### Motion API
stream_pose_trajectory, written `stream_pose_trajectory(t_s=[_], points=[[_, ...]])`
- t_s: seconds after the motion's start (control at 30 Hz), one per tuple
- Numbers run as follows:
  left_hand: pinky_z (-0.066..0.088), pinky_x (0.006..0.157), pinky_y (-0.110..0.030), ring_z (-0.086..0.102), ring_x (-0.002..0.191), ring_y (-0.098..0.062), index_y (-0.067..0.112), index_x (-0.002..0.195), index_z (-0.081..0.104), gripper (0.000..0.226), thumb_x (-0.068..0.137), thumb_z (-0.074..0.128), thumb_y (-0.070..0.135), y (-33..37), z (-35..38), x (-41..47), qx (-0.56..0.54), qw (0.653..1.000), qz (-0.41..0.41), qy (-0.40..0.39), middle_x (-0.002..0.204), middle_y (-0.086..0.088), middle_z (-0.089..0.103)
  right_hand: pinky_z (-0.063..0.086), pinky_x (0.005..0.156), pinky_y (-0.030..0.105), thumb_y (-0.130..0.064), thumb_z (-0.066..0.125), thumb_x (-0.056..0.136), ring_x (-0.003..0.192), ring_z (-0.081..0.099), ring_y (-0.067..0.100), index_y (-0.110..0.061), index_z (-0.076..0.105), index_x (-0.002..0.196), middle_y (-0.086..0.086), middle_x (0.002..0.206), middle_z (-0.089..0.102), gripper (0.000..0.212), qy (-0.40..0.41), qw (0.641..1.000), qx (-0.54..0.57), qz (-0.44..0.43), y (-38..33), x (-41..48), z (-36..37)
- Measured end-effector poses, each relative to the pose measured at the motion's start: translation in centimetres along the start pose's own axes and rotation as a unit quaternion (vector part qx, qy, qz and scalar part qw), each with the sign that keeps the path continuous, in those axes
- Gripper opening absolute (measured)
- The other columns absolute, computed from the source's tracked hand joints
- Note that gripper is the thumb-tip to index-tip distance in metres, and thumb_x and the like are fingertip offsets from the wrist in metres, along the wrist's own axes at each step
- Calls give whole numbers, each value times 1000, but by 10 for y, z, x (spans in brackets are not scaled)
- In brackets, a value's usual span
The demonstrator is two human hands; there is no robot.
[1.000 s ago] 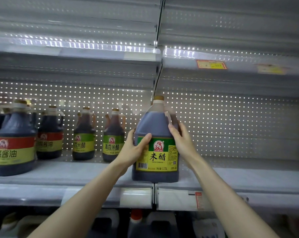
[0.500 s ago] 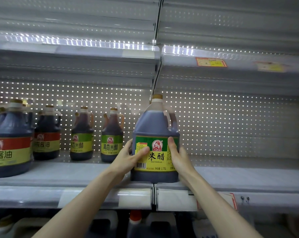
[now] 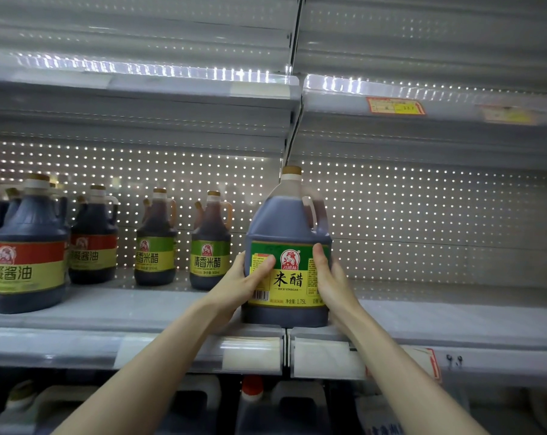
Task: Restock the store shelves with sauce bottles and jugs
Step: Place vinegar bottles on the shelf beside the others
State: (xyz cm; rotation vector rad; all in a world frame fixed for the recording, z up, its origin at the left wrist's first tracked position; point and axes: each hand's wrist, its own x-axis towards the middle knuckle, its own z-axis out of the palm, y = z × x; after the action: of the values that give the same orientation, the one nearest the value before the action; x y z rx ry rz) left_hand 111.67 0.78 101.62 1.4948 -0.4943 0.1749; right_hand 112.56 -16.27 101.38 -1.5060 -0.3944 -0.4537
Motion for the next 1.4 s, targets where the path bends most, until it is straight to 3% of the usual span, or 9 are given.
stream_pose_trajectory(t_s=[0.23, 0.4, 0.57, 0.87, 1.4], points=[[54, 78, -25, 67, 99, -13, 15, 127, 40, 50, 88, 58, 39, -2, 1, 2, -1, 1000, -9, 12, 113, -3, 67, 58, 74, 33, -63, 44, 76, 87, 72, 17, -18, 54, 121, 1, 96, 74, 64, -15, 1000, 20, 14, 1, 0, -1], [55, 78, -26, 68, 98, -13, 14, 130, 37, 55, 86, 58, 40, -4, 0, 2, 2, 1000, -6, 12, 112, -3, 67, 57, 84, 43, -65, 46, 75, 93, 71, 22, -14, 54, 124, 6, 101, 74, 70, -17, 999, 23, 24, 3, 0, -2], [56, 72, -23, 69, 93, -11, 14, 130, 37, 50, 89, 56, 36, -2, 1, 1, -5, 1000, -7, 3, 108, -3, 68, 58, 72, 31, -63, 44, 77, 88, 72, 18, -16, 55, 120, 3, 98, 74, 64, -19, 999, 19, 19, 1, -1, -2], [56, 70, -22, 70, 89, -9, 17, 127, 38, 42, 92, 54, 34, -1, 1, 1, -17, 1000, -11, -3, 107, -1, 68, 56, 66, 27, -62, 44, 74, 78, 72, 11, -19, 58, 105, 0, 90, 75, 54, -8, 1000, 16, 13, -1, -3, -1], [57, 70, -22, 68, 93, -12, 14, 129, 36, 44, 93, 54, 32, -2, 1, 3, 9, 1000, -20, 7, 111, -5, 67, 55, 60, 22, -55, 43, 82, 74, 71, 8, -18, 57, 106, -5, 82, 74, 46, -22, 1000, 15, -11, 1, 0, -3]])
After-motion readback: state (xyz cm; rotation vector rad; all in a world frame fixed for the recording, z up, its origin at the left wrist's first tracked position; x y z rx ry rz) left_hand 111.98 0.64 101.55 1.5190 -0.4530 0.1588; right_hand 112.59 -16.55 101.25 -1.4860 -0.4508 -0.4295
